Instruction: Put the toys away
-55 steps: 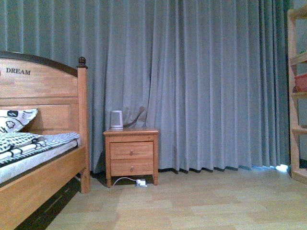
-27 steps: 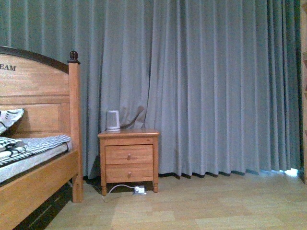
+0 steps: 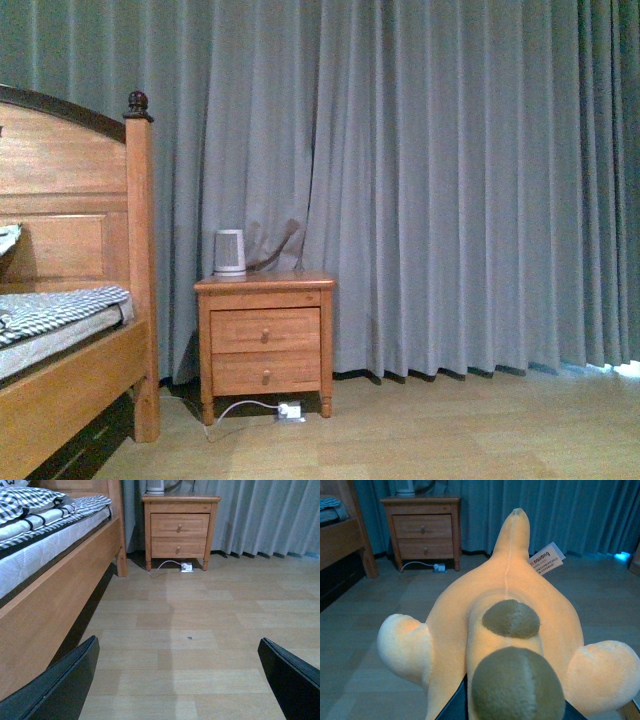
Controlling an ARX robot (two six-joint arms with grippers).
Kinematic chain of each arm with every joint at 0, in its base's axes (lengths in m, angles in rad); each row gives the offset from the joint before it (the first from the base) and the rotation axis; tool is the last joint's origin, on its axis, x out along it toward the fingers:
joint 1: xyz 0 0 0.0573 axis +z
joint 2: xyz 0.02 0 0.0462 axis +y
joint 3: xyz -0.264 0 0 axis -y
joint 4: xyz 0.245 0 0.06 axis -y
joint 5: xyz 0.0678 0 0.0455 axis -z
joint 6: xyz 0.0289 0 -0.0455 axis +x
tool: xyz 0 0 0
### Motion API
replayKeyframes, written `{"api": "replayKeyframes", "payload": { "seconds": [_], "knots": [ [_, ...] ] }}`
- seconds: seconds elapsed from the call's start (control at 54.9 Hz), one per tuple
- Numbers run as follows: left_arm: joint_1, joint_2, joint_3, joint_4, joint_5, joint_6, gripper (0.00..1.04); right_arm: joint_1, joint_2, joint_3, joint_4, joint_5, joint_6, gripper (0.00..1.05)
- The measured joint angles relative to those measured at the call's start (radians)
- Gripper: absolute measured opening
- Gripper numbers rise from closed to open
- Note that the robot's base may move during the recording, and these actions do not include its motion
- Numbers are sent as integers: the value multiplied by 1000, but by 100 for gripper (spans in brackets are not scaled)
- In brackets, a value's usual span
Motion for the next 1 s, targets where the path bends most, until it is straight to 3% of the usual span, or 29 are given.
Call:
{"api": "replayKeyframes", "payload": {
  "seconds": [1.001],
  "knots": [
    [0,0,0,0,0,0,99,0,0,0,0,-1,0,10]
  ]
}}
